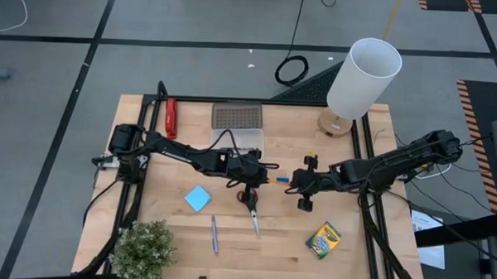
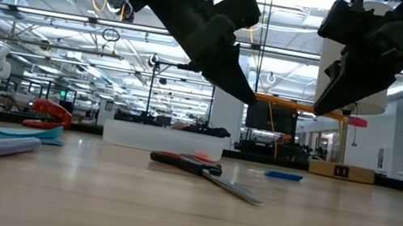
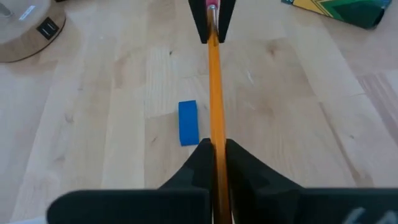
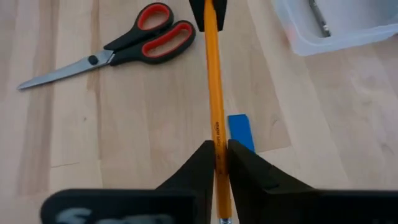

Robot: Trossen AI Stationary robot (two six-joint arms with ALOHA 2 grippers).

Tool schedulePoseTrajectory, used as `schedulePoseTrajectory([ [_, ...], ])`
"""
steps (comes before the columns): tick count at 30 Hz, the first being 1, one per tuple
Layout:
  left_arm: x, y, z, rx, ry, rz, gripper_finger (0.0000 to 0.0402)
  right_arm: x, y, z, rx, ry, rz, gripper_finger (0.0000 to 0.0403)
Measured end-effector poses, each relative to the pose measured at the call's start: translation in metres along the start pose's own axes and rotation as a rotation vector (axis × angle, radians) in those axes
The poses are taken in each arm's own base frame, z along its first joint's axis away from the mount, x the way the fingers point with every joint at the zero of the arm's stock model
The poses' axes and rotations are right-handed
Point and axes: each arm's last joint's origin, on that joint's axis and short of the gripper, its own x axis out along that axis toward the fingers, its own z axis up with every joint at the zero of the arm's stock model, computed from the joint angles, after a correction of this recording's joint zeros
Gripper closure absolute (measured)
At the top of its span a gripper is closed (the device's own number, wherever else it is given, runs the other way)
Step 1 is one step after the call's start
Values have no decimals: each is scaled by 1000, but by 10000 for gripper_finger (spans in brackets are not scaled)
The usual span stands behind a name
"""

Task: Pack school essentials
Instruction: Put the orange pencil into the black supply box

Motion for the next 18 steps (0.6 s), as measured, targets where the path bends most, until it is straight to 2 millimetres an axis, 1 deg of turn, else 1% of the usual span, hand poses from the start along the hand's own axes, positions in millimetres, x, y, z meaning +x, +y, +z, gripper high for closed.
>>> schedulePoseTrajectory([
  [3, 0, 0, 0, -1, -3, -7, 374, -1, 3, 0, -22, -12, -8, 328],
  [6, 0, 1, 0, 5, -3, -5, 359, -4, 6, -1, -33, -33, -28, 284],
  [9, -3, 4, 1, -1, -1, -13, 366, -12, 7, 0, -30, -63, -10, 242],
  [12, -10, 7, 4, -13, -20, -43, 385, -25, 8, 1, -19, -105, 20, 208],
  [15, -20, 9, 9, -26, -21, -51, 385, -43, 9, 2, -17, -167, 64, 186],
  [18, -33, 10, 12, -37, -1, -36, 376, -59, 11, 1, -13, -223, 109, 176],
])
